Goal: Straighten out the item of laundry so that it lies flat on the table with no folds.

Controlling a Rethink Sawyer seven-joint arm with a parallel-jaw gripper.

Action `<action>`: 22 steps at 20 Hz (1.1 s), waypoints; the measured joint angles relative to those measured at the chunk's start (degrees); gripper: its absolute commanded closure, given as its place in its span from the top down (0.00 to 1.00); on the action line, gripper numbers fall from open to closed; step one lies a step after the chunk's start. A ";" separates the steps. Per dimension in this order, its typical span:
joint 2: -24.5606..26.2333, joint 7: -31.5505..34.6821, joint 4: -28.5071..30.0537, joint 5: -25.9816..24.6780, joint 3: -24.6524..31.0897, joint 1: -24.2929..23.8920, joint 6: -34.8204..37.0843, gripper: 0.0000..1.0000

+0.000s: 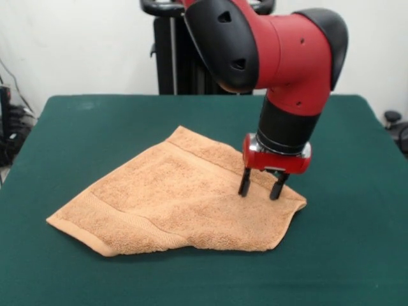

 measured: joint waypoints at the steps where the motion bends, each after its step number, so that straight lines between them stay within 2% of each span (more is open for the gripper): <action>1: -0.05 0.00 0.02 0.01 -0.02 0.01 -0.01 1.00; 6: 0.50 0.00 -0.68 0.07 -0.73 0.56 -0.23 1.00; 15: 1.47 -0.02 -3.84 0.75 -4.56 4.72 1.09 1.00; 22: 1.72 -0.01 -3.95 3.07 -5.05 4.32 1.04 1.00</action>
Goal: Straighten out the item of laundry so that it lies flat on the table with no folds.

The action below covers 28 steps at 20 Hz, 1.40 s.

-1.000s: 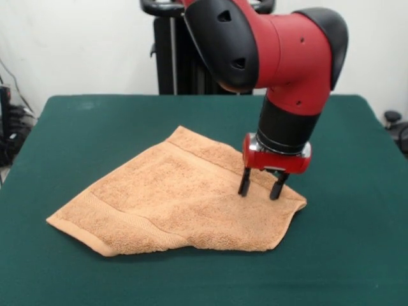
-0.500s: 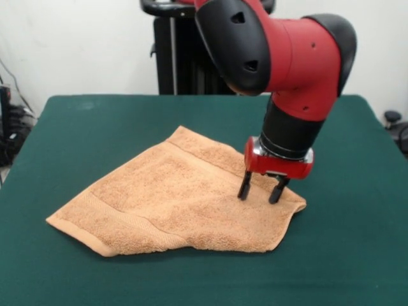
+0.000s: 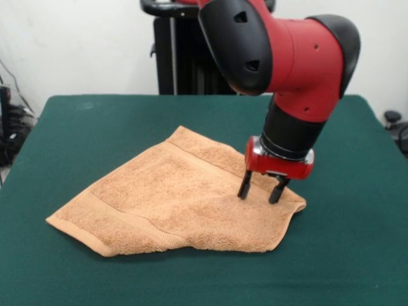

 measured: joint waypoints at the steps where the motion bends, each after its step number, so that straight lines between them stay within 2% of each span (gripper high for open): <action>1: 0.10 0.00 0.03 0.99 -0.01 -0.37 -0.01 1.00; 17: -0.05 0.00 3.14 8.20 0.02 -4.16 -3.98 1.00; 22: -1.06 0.00 6.74 9.43 -0.03 -5.72 -7.94 1.00; 28: -3.18 0.01 13.83 9.46 -1.25 -5.69 -12.79 1.00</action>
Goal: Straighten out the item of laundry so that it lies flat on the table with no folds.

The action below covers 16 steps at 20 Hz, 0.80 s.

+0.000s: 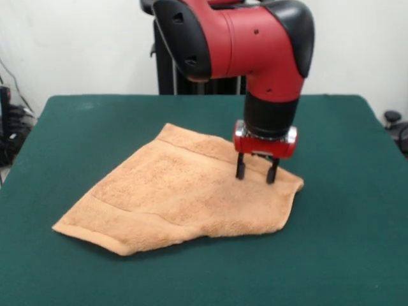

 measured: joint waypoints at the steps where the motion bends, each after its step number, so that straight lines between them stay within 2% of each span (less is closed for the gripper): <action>1: -0.55 0.00 2.05 0.01 -0.64 0.21 -1.03 1.00; 7: -2.17 0.00 10.40 0.04 -3.15 1.31 -6.22 1.00; 13: -2.73 0.00 13.60 0.05 -4.75 2.83 -10.42 1.00; 16: -2.99 -0.01 15.91 0.05 -5.76 5.18 -11.67 1.00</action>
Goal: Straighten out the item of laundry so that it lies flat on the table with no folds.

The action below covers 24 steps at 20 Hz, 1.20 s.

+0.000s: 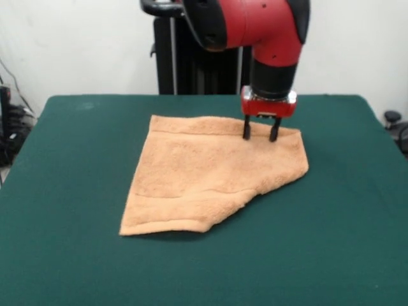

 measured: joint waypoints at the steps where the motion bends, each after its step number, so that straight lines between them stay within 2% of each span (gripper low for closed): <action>1: -0.01 0.00 0.40 0.01 -0.26 0.66 -0.13 1.00; 6: -0.02 0.01 1.36 0.01 -2.43 5.78 -0.73 1.00; 11: -0.10 0.00 1.40 0.01 -3.02 7.89 -0.72 1.00; 18: -2.12 0.00 1.49 1.91 -2.00 6.02 1.10 1.00; 24: -6.86 0.00 1.50 4.53 -0.72 2.12 7.44 1.00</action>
